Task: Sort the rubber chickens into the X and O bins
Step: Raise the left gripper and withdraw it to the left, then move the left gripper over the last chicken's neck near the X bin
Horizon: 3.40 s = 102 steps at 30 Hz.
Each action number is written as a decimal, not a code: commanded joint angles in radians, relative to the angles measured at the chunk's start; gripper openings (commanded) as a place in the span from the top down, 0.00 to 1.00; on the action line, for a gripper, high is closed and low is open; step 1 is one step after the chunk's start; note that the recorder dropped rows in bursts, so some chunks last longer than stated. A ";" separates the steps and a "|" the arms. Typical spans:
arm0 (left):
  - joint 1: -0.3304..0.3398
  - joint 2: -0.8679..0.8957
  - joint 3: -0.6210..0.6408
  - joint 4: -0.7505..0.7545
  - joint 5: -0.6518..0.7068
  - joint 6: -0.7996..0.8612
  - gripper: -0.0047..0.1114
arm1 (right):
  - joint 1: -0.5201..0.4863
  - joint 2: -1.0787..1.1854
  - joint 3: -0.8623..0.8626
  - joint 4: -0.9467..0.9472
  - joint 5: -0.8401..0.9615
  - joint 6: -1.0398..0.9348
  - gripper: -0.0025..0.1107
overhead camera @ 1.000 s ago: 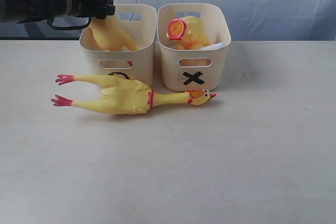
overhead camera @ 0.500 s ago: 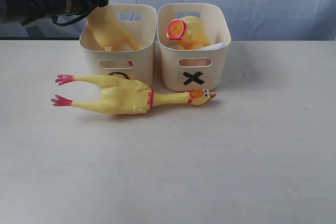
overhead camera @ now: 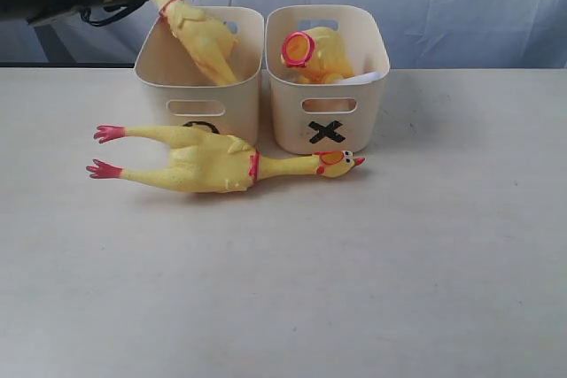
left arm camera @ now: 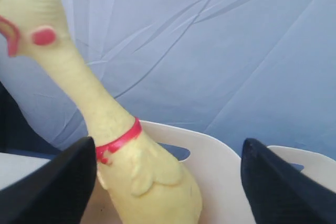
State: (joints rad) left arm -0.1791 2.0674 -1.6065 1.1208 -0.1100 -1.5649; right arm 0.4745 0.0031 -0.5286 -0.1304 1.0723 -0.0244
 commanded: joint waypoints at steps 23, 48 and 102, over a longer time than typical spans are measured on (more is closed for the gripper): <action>-0.028 -0.133 0.022 0.588 -0.183 -0.153 0.67 | 0.005 -0.003 0.004 0.001 -0.003 -0.001 0.98; 0.321 -0.360 0.344 0.624 -0.784 -0.239 0.96 | 0.005 -0.003 0.004 0.001 -0.003 -0.001 0.98; -0.354 -0.198 0.620 0.214 -0.300 1.121 0.50 | 0.005 -0.003 0.004 0.005 -0.002 -0.001 0.98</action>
State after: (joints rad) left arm -0.5276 1.8240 -0.9520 1.3572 -0.4206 -0.4462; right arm 0.4745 0.0031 -0.5286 -0.1242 1.0742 -0.0244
